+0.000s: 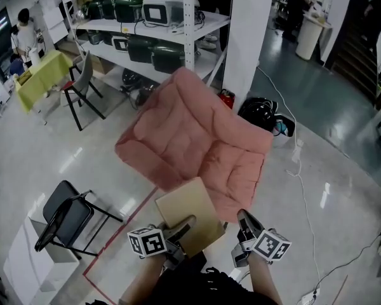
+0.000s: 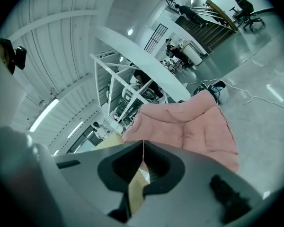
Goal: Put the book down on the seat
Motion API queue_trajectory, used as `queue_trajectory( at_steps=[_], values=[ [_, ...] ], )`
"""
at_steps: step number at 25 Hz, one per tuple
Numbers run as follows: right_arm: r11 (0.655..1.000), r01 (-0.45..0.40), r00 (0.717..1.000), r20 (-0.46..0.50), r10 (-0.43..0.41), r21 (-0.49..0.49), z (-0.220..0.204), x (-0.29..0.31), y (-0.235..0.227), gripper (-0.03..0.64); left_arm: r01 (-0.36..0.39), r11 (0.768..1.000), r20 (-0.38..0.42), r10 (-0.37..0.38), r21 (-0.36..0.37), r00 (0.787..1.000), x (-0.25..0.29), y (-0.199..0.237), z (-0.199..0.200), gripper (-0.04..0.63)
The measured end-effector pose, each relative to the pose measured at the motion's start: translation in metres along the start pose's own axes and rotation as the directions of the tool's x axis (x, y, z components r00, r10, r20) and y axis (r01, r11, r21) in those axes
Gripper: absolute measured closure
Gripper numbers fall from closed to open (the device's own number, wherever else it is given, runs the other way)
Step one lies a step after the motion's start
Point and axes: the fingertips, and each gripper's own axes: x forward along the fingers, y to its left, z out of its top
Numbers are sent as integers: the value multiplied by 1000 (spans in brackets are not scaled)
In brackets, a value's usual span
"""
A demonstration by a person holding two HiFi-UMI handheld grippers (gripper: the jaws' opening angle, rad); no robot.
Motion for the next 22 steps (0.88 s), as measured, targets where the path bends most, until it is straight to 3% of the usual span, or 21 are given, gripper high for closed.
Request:
queue_trajectory(
  at_steps=[9, 22],
  values=[
    [996, 76, 995, 67, -79, 45, 12, 8, -20, 603, 36, 999, -39, -35, 20, 999, 24, 16, 10, 374],
    [995, 75, 997, 22, -77, 63, 31, 33, -30, 603, 53, 999, -75, -53, -7, 996, 64, 18, 29, 374]
  ],
)
